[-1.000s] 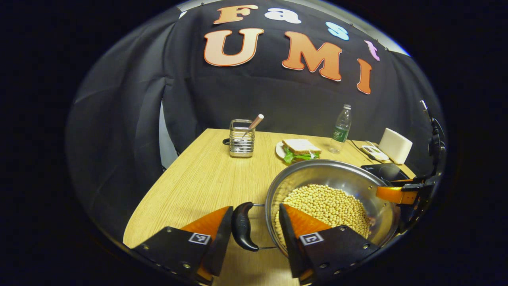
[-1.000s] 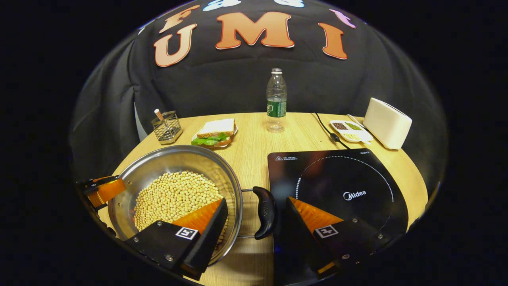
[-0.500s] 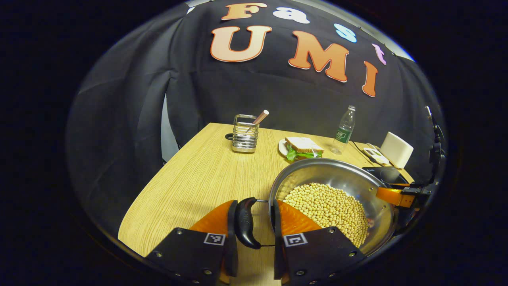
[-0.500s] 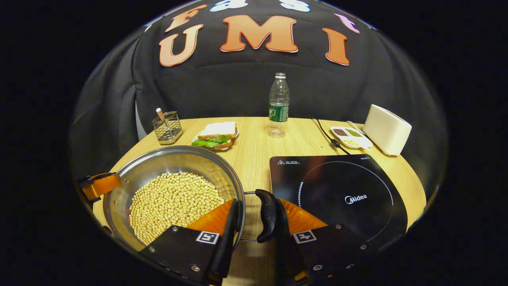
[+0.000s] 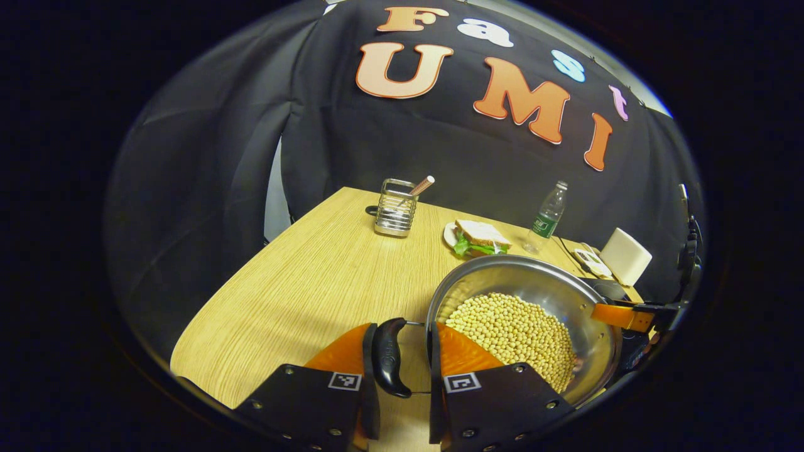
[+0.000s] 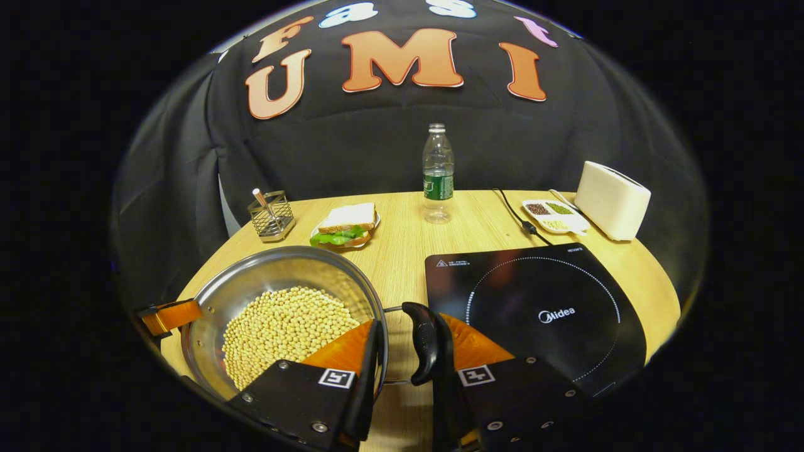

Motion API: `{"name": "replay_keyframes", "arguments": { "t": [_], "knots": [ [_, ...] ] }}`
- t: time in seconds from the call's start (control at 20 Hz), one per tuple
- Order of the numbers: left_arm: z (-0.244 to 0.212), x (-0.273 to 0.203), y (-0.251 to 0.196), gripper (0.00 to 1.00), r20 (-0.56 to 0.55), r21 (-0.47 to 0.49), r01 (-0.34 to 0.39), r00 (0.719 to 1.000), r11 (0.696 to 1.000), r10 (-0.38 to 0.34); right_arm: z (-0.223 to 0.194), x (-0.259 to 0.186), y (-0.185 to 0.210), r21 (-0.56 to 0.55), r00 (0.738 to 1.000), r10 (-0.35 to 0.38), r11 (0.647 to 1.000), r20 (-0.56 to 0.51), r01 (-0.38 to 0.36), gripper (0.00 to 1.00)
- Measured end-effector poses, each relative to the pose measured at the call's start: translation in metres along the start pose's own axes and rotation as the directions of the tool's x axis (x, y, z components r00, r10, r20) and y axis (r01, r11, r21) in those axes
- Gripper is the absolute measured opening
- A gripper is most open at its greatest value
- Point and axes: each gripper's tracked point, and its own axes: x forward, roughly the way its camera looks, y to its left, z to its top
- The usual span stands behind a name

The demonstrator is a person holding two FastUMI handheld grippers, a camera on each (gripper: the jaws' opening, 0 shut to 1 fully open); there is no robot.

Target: First push the handle of the pot to place it horizontally, then grasp the pot with both hands and set it on the induction cooktop.

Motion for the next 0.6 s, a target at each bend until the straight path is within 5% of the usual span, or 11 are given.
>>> {"name": "replay_keyframes", "arguments": {
  "t": [0.6],
  "knots": [
    [0.044,-0.023,-0.074,0.32,0.054,0.055,0.051,0.997,0.997,-0.054,0.037,-0.036,-0.062,0.066,0.998,-0.027,0.998,0.065,0.023,0.45]
  ]
}}
